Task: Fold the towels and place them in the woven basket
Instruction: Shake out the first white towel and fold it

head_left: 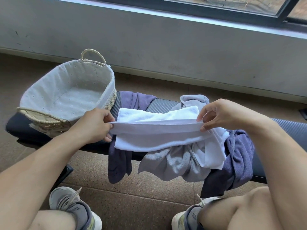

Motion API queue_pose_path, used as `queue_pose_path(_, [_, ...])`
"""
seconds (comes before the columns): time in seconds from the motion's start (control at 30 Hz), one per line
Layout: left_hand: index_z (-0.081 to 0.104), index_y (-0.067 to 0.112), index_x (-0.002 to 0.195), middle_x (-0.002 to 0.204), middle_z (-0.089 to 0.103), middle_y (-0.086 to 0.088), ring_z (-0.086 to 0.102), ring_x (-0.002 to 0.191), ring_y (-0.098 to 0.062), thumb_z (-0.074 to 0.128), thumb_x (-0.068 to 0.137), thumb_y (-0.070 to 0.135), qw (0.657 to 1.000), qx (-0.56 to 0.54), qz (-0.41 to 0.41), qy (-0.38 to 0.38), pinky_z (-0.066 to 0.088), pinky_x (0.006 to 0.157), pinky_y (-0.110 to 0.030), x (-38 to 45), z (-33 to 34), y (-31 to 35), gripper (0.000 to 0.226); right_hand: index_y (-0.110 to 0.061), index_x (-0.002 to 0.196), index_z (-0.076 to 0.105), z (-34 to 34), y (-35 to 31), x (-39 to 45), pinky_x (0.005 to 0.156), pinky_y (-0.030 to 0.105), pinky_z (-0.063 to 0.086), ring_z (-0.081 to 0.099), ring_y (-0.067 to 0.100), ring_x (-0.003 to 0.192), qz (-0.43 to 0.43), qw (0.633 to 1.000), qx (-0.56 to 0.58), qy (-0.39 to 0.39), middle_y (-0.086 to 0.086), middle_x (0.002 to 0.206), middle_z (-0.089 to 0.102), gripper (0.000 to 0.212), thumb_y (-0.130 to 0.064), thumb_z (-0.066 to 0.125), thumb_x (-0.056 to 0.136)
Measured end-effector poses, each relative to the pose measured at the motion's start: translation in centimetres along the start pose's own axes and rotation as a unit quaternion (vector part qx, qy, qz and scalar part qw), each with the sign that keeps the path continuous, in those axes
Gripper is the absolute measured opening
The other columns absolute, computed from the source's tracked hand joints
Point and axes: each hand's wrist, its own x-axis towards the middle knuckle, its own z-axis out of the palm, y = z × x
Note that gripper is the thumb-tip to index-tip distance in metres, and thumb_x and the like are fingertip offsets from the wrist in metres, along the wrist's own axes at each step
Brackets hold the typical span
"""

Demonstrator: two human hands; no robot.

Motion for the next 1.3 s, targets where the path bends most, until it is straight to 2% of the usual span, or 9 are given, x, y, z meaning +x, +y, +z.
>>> queue_pose_path(0.2, [0.062,0.01,0.093,0.077,0.073,-0.021,0.076,0.064,-0.031,0.055,0.097,-0.001,0.999,-0.004,-0.017,-0.027,0.063,0.073,-0.049,0.6,0.4,-0.8,0.014,-0.029,0.075,0.079,0.2,0.2,0.2,0.07,0.026,0.051,0.066,0.004,0.066,-0.001,0.999,0.024,0.033,-0.01,0.071,0.075,0.014,-0.037,0.09,0.072])
queue_pose_path(0.43, [0.065,0.01,0.089,0.076,0.074,-0.014,0.076,0.064,-0.027,0.057,0.095,-0.002,1.0,0.012,-0.006,-0.025,0.064,0.069,-0.046,0.5,0.4,-0.8,0.015,-0.036,0.07,0.077,0.8,0.1,0.4,0.06,0.026,0.043,0.056,0.002,0.056,-0.014,0.998,0.033,0.053,-0.013,0.066,0.072,0.017,-0.047,0.089,0.068])
queue_pose_path(0.57, [0.065,0.01,0.088,0.078,0.073,-0.013,0.076,0.064,-0.026,0.057,0.095,-0.002,1.0,0.014,0.001,-0.022,0.064,0.067,-0.046,0.4,0.4,-0.6,0.016,-0.03,0.071,0.077,1.0,-0.4,0.4,0.062,0.027,0.046,0.061,0.006,0.059,-0.042,0.997,0.046,0.053,-0.01,0.067,0.072,0.018,-0.043,0.09,0.069])
queue_pose_path(0.67, [0.066,0.011,0.087,0.08,0.073,-0.011,0.076,0.064,-0.025,0.058,0.095,-0.001,1.0,0.013,0.003,-0.016,0.064,0.067,-0.045,0.2,0.3,-0.4,0.016,-0.025,0.073,0.078,1.0,-0.3,0.5,0.072,0.032,0.053,0.07,0.014,0.071,-0.049,0.994,0.079,0.064,-0.006,0.073,0.076,0.016,-0.036,0.09,0.072])
queue_pose_path(0.8, [0.067,0.012,0.086,0.08,0.074,-0.009,0.076,0.064,-0.023,0.059,0.093,0.0,1.0,0.014,0.006,-0.002,0.064,0.066,-0.043,0.0,0.1,-0.2,0.016,-0.03,0.095,0.077,0.7,0.2,0.5,0.065,0.029,0.048,0.064,0.013,0.063,-0.039,0.99,0.122,0.059,0.001,0.073,0.076,0.023,-0.031,0.088,0.075])
queue_pose_path(0.87, [0.068,0.013,0.086,0.079,0.074,-0.008,0.075,0.063,-0.022,0.06,0.093,0.001,1.0,0.016,0.011,0.002,0.064,0.066,-0.043,0.0,0.1,-0.2,0.016,-0.031,0.1,0.078,0.6,0.7,0.7,0.067,0.027,0.05,0.066,0.012,0.063,-0.03,0.993,0.103,0.057,0.0,0.073,0.076,0.024,-0.032,0.086,0.077])
queue_pose_path(0.97, [0.068,0.013,0.087,0.075,0.074,-0.009,0.075,0.061,-0.023,0.063,0.096,0.007,1.0,0.008,0.019,0.008,0.064,0.064,-0.043,-0.1,0.2,-0.1,0.012,-0.028,0.081,0.081,0.1,1.2,0.9,0.068,0.027,0.053,0.067,0.01,0.064,-0.019,0.995,0.064,0.071,-0.002,0.073,0.076,0.003,-0.03,0.083,0.082])
queue_pose_path(1.17, [0.072,0.015,0.083,0.075,0.074,-0.009,0.075,0.064,-0.027,0.073,0.091,0.011,1.0,0.005,0.008,-0.015,0.064,0.065,-0.046,-0.4,-0.2,0.1,0.009,-0.034,0.08,0.074,0.0,1.6,0.6,0.061,0.027,0.043,0.049,0.001,0.052,0.01,0.999,-0.02,0.04,-0.01,0.073,0.071,0.013,-0.04,0.072,0.091])
queue_pose_path(1.3, [0.069,0.01,0.09,0.07,0.071,-0.011,0.07,0.054,-0.025,0.07,0.094,0.013,0.998,-0.002,-0.019,-0.058,0.059,0.05,-0.035,-1.1,-0.6,1.2,0.005,-0.031,0.085,0.069,0.1,0.6,0.5,0.053,0.023,0.036,0.047,0.009,0.052,0.024,0.996,-0.086,0.011,-0.008,0.066,0.064,0.016,-0.042,0.065,0.096])
